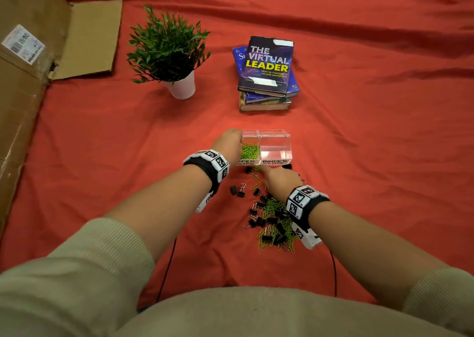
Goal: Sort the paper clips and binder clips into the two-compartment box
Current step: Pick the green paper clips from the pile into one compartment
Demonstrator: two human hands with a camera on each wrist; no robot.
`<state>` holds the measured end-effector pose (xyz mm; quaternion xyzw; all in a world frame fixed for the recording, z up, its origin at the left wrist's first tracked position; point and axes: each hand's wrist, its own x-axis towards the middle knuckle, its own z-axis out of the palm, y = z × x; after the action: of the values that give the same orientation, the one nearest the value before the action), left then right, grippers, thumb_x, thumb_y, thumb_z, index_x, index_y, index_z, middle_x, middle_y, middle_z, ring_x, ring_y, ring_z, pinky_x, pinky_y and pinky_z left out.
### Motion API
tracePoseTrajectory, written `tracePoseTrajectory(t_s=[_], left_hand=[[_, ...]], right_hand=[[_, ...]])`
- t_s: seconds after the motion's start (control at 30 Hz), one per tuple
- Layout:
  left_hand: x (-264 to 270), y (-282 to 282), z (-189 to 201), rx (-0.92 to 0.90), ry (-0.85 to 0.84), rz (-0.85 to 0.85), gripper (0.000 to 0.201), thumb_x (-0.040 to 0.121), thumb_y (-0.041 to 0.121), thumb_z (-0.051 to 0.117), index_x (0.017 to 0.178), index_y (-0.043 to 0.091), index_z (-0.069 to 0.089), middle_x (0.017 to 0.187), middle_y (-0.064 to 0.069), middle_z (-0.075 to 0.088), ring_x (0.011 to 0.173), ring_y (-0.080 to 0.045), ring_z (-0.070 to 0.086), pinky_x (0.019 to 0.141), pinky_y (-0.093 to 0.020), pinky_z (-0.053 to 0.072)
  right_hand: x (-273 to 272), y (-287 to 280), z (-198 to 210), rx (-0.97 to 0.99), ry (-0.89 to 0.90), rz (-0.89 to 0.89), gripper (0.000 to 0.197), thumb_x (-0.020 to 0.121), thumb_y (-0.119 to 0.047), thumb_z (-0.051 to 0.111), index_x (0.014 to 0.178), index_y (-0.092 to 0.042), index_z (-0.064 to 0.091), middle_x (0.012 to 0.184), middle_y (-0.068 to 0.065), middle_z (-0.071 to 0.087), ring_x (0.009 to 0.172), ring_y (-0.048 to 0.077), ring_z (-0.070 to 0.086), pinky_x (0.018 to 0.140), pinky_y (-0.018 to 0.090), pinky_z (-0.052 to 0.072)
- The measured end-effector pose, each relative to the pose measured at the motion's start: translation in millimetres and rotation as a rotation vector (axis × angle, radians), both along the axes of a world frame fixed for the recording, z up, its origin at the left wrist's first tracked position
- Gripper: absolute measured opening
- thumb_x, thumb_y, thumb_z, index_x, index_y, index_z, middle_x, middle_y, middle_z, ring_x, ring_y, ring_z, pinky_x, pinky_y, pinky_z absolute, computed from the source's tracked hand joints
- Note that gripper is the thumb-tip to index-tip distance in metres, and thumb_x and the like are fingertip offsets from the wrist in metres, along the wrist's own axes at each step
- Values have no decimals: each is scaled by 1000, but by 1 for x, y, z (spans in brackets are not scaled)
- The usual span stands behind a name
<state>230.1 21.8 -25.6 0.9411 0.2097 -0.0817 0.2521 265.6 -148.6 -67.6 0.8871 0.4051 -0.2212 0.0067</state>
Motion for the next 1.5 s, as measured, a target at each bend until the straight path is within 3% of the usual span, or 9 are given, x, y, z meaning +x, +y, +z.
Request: tracePoseTrajectory(t_s=[0.27, 0.5, 0.6, 0.8, 0.97, 1.1, 1.2, 1.37, 1.5], left_hand=[[-31, -19, -12, 127, -158, -145, 15, 86, 10, 54, 99, 14, 61, 111, -4, 57, 110, -23, 45, 92, -33, 39], [-49, -58, -45, 85, 13, -361, 21, 88, 3, 50, 107, 5, 59, 114, -9, 55, 112, -26, 48, 95, -40, 45], [-49, -61, -51, 122, 48, -358, 23, 88, 1, 49, 109, 3, 58, 117, -11, 52, 114, -28, 46, 94, -42, 45], [-50, -62, -52, 248, 105, -390, 19, 89, -1, 46, 106, 0, 56, 115, -13, 49, 111, -30, 45, 86, -42, 46], [-52, -62, -55, 234, 126, -354, 16, 90, 1, 47, 104, 0, 56, 111, -14, 51, 108, -32, 49, 86, -43, 47], [-52, -51, -50, 178, 73, -245, 17, 95, 11, 44, 106, 5, 56, 113, -12, 58, 112, -29, 50, 90, -40, 44], [-56, -42, -41, 74, 30, -89, 15, 97, 15, 43, 103, 9, 56, 102, -12, 64, 97, -30, 58, 78, -38, 46], [-59, -35, -39, -205, 26, 143, 19, 98, 11, 41, 106, 9, 58, 97, -10, 65, 80, -23, 58, 69, -29, 43], [-56, -46, -40, -302, 48, 120, 22, 97, 5, 36, 108, 7, 55, 92, -6, 57, 79, -19, 52, 60, -26, 39]], right_hand=[[-1, -5, -8, -36, -26, -44, 30, 92, -8, 45, 122, -9, 44, 82, 7, 67, 67, 28, 62, 56, 34, 50], [-3, -3, -4, -19, -37, -38, 28, 93, -14, 43, 121, -10, 49, 93, 10, 69, 82, 32, 67, 58, 35, 44], [-8, -4, -2, -30, -59, -12, 19, 92, -8, 42, 108, -5, 52, 96, 13, 68, 85, 33, 67, 61, 37, 45], [-14, -4, -1, -45, -59, -11, 18, 92, -13, 45, 106, -2, 51, 99, 13, 67, 87, 34, 66, 60, 36, 42], [-13, -6, 3, -34, 4, -56, 26, 90, -20, 51, 109, -2, 52, 106, 14, 64, 95, 34, 63, 73, 40, 50], [-5, -11, 6, 150, 199, -186, 8, 85, -17, 59, 86, -9, 57, 94, 8, 58, 82, 24, 58, 71, 32, 49], [3, -21, 13, 323, 394, -407, 7, 85, -11, 60, 78, -11, 59, 76, 2, 63, 66, 14, 57, 64, 28, 53], [11, -39, 24, 528, 718, -631, 7, 82, -4, 66, 85, -10, 63, 76, 7, 69, 64, 16, 61, 71, 35, 56], [12, -43, 31, 632, 977, -744, 23, 88, 4, 53, 105, -8, 64, 79, 7, 63, 66, 15, 58, 66, 25, 52]])
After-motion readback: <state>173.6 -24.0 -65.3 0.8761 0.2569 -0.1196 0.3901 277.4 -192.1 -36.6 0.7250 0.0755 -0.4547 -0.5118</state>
